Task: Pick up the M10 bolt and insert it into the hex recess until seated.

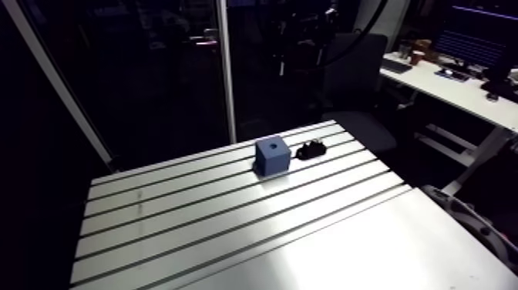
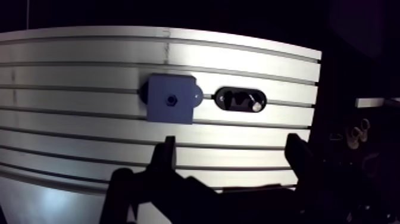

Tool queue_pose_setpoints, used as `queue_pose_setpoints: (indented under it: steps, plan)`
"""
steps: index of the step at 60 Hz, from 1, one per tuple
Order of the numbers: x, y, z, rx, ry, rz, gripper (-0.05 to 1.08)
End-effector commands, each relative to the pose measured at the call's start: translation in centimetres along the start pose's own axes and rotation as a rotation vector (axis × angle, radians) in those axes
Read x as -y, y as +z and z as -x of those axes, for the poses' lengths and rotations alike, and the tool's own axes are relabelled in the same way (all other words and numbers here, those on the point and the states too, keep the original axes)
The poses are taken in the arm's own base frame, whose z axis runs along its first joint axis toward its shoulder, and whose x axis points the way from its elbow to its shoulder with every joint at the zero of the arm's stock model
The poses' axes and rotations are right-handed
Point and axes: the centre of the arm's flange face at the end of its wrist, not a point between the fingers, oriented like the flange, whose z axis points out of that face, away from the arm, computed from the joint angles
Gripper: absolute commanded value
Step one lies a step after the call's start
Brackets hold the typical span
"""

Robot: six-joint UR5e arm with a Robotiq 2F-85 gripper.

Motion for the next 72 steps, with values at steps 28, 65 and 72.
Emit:
queue_pose_setpoints:
  steps: [28,65,72]
  plan:
    - [-7.7,9.9,0.0,0.043,0.076,-0.047,0.01]
    - [-9.5,13.2,0.5,0.042,0.103,-0.038,0.01]
    - [-9.6,14.1,0.5,0.046,0.103,-0.041,0.01]
